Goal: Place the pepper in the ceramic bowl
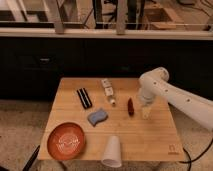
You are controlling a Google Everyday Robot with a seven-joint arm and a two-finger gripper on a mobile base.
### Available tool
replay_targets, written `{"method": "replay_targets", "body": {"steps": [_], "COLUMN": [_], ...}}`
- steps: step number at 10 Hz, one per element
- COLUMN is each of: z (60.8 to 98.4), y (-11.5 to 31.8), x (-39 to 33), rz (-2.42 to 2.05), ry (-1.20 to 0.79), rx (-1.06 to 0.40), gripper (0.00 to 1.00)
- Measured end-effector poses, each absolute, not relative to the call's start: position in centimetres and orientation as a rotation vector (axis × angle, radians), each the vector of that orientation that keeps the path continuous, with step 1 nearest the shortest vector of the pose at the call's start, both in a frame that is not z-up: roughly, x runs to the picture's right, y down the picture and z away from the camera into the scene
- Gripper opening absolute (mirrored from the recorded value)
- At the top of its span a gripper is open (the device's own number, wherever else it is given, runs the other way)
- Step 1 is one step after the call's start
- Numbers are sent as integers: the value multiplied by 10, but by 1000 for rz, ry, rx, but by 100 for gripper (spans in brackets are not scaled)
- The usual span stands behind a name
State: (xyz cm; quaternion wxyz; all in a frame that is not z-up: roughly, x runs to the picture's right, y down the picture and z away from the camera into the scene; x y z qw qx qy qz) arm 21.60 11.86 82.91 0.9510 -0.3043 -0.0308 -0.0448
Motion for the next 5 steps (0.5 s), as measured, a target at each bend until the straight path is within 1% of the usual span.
{"method": "replay_targets", "body": {"steps": [5], "z": [839], "y": [123], "x": [214], "rz": [-106], "ry": [-77], "rx": [-615], "gripper": [80]}}
